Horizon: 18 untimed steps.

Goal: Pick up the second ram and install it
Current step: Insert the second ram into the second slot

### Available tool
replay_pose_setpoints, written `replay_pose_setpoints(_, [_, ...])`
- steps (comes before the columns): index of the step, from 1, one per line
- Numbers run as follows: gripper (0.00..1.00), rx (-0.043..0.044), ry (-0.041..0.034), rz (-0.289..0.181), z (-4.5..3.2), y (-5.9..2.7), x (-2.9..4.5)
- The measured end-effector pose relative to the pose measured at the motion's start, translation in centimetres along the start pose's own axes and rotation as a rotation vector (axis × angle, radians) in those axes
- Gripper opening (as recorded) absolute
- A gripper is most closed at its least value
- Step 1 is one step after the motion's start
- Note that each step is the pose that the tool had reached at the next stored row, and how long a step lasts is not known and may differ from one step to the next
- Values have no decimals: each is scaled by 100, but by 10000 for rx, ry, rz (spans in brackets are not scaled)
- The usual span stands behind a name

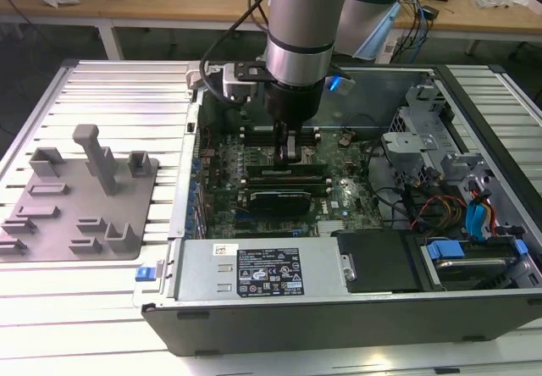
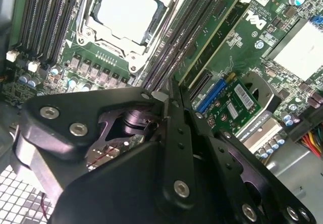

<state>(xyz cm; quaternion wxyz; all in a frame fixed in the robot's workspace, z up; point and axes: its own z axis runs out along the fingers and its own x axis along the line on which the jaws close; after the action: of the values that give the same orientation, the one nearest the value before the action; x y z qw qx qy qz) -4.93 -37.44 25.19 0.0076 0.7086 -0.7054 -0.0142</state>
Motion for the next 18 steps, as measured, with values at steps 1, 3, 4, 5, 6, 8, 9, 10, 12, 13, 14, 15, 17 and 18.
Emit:
replay_pose_setpoints(1, [9, 0, 0, 1, 12, 0, 0])
replay_pose_setpoints(3, [9, 0, -1, 1, 36, -1, 1])
replay_pose_setpoints(4, [9, 0, -1, 12, 45, -1, 1])
replay_pose_setpoints(5, [9, -1, 0, 28, 48, -1, 1])
replay_pose_setpoints(6, [9, -2, 0, 31, 50, -1, 1])
replay_pose_setpoints(8, [9, 1, -4, 32, 59, -2, 1])
replay_pose_setpoints(9, [9, 0, -3, 32, 73, -2, 1])
replay_pose_setpoints(10, [9, -1, -1, 31, 78, -2, 1])
replay_pose_setpoints(12, [9, -1, -1, 31, 95, -7, 1])
replay_pose_setpoints(13, [9, -1, -2, 31, 101, -12, 1])
replay_pose_setpoints(14, [9, -1, -2, 33, 104, -15, 1])
replay_pose_setpoints(15, [9, -1, -2, 32, 106, -16, 1])
replay_pose_setpoints(17, [9, 0, -3, 31, 121, -16, 1])
replay_pose_setpoints(18, [9, -1, -3, 31, 121, -16, 1])
